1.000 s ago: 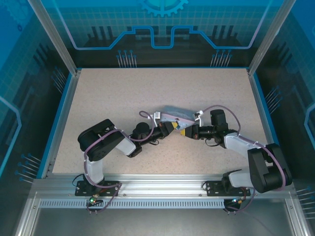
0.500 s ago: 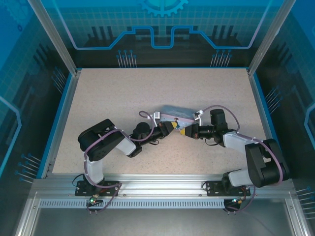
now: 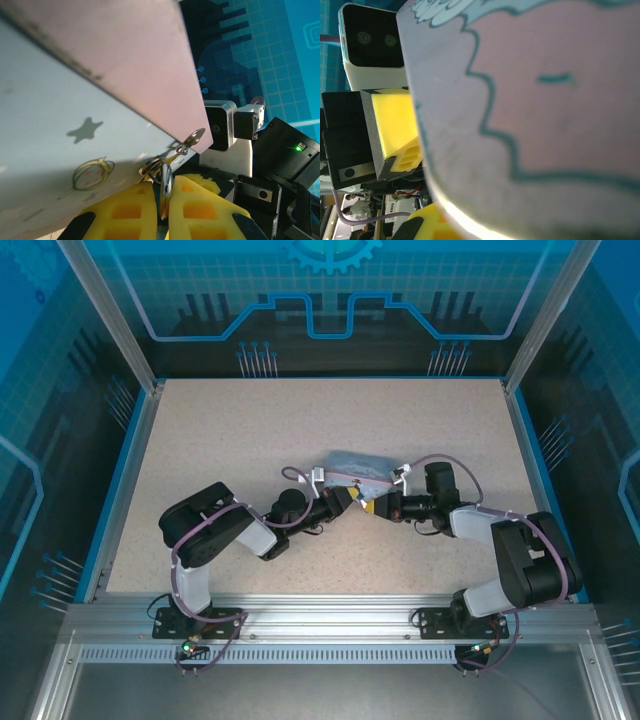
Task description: Unlock a padlock with a key
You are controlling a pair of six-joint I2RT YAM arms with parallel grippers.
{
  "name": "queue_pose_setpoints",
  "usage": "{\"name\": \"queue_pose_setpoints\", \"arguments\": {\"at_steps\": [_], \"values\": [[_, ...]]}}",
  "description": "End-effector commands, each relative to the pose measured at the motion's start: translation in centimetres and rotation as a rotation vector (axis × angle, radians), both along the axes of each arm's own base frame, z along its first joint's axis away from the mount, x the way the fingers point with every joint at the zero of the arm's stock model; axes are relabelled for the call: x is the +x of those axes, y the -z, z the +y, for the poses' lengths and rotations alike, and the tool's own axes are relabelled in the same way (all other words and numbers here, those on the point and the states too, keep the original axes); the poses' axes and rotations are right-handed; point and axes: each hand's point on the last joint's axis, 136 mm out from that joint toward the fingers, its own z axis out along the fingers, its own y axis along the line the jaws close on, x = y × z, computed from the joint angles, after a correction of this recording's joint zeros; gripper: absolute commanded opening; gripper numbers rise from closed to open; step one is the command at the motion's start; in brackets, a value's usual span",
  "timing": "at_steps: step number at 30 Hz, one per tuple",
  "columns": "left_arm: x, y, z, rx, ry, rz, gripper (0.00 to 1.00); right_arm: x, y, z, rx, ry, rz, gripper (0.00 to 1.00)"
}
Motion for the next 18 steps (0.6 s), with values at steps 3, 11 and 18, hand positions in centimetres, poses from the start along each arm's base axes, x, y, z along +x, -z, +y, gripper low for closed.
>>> {"name": "queue_pose_setpoints", "arguments": {"at_steps": [3, 11, 18], "values": [[-2.8, -3.7, -3.2, -0.094, 0.161, -0.086, 0.00, 2.4, -1.1, 0.1, -0.010, 0.036, -0.096, 0.00], [-2.9, -3.9, -3.4, -0.097, 0.173, -0.096, 0.00, 2.5, -1.5, 0.4, 0.034, 0.011, -0.107, 0.00], [-3.4, -3.5, -3.3, -0.069, 0.190, -0.126, 0.00, 2.3, -4.2, 0.7, 0.121, -0.017, -0.158, 0.00]]}}
